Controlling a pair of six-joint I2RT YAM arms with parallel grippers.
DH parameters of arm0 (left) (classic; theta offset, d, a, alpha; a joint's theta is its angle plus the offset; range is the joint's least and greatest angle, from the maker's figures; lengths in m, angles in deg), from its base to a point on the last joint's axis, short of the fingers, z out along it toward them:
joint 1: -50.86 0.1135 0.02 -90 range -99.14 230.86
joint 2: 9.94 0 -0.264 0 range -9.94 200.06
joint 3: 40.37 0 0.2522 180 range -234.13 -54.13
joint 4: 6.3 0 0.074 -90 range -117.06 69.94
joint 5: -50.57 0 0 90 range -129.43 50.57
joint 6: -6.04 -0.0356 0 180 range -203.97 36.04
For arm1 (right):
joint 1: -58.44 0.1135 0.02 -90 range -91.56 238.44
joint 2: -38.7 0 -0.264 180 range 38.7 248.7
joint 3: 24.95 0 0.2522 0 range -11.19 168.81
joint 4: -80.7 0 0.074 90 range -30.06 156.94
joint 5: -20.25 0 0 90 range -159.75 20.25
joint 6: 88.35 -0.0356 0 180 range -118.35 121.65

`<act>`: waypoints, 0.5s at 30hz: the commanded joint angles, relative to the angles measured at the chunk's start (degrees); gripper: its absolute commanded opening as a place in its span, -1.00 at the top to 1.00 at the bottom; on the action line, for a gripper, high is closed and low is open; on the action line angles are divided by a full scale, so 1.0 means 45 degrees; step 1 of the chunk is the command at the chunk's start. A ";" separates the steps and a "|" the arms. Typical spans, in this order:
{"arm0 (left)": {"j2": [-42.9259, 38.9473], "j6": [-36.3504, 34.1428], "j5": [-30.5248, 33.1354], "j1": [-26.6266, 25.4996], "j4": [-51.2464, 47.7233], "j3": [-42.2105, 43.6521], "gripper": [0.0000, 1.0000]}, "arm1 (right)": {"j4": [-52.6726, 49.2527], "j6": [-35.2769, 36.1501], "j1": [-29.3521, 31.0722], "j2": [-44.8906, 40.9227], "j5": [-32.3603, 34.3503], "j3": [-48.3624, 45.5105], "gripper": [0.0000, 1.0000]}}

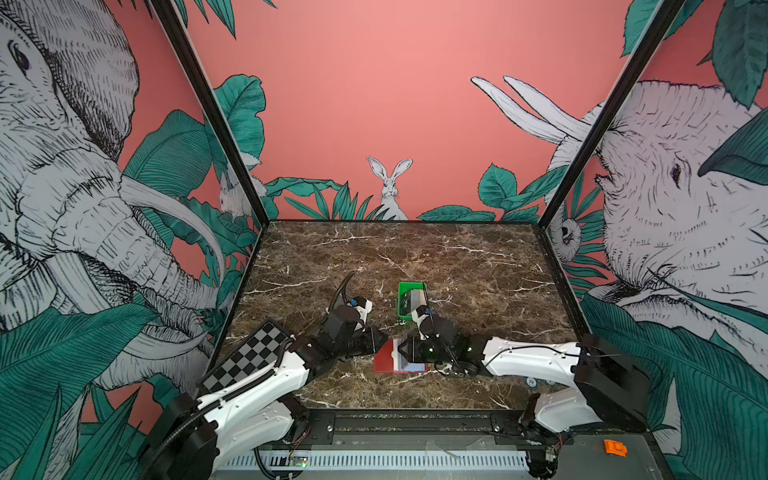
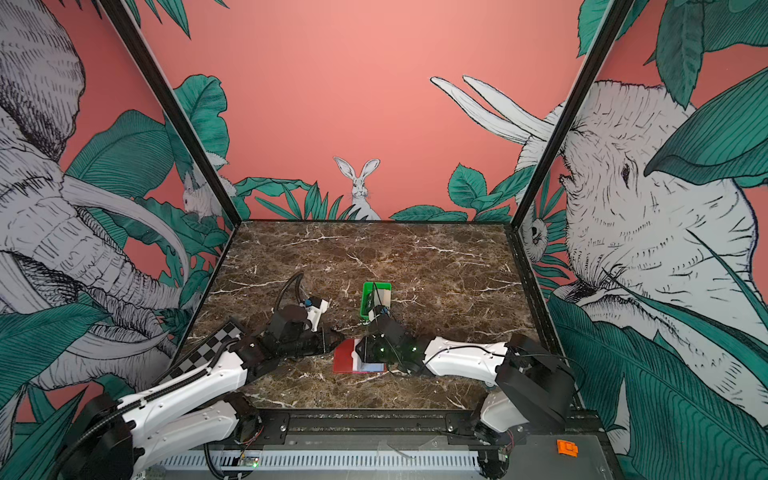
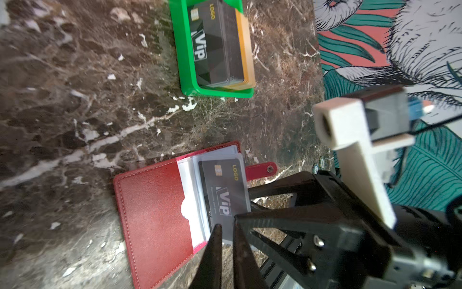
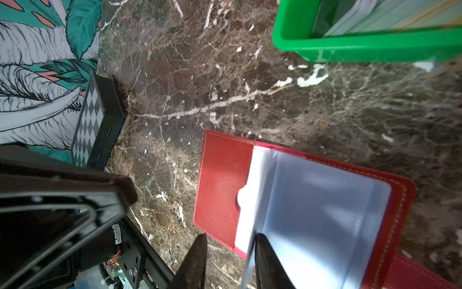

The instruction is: Put the credit cards into the card holder

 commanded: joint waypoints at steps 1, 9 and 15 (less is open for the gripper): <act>-0.0882 -0.0654 0.0365 0.0119 -0.1228 0.0169 0.72 | -0.0054 0.0267 0.0261 0.0432 0.0085 0.0610 0.35; -0.2158 -0.0273 0.0623 0.0167 -0.1664 0.0653 0.70 | 0.0010 0.0465 0.0628 0.1143 -0.0043 0.1483 0.36; -0.2803 0.0357 0.0338 0.0157 -0.1569 0.0994 0.67 | -0.0156 0.0655 0.0636 0.0122 0.0455 0.0976 0.33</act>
